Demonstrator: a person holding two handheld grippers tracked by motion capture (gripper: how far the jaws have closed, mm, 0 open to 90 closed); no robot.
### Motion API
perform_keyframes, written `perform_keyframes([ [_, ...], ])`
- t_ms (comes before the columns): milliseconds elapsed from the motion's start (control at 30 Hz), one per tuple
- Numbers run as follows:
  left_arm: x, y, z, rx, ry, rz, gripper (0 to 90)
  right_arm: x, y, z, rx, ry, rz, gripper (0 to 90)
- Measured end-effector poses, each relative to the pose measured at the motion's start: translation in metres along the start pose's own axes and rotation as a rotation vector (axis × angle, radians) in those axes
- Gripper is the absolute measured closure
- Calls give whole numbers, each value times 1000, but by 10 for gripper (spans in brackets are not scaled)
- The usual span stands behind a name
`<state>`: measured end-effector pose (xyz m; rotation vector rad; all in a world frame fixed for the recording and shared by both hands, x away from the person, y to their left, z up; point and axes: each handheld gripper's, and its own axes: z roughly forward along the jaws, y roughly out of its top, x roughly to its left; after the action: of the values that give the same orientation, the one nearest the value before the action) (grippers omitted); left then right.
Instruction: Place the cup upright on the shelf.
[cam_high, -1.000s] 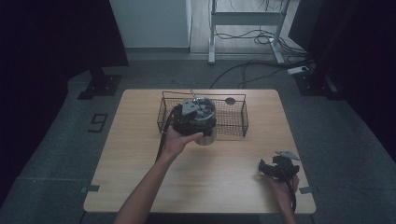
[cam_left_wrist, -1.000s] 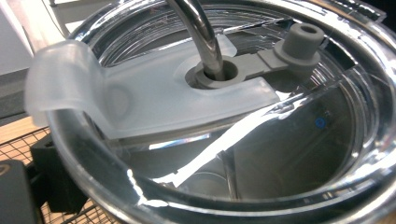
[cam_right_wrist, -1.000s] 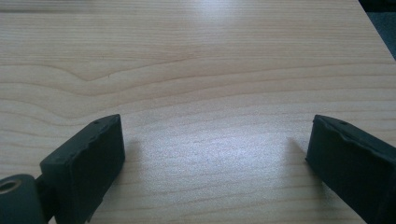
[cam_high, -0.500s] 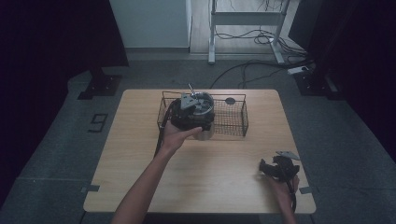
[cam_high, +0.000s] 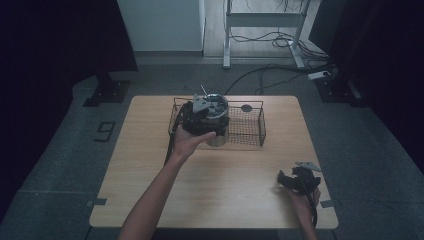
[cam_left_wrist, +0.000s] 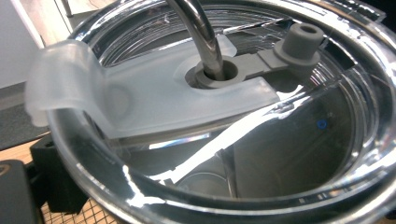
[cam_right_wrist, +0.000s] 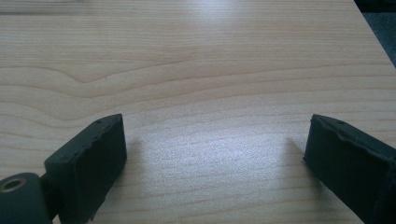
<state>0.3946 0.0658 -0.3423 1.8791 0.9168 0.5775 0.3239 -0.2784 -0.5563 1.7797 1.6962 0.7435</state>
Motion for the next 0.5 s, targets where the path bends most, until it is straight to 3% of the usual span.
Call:
perform_keyframes([
  [500,-2,9,1,-11,-3,5,42,0,0,0,0,0,0,53],
])
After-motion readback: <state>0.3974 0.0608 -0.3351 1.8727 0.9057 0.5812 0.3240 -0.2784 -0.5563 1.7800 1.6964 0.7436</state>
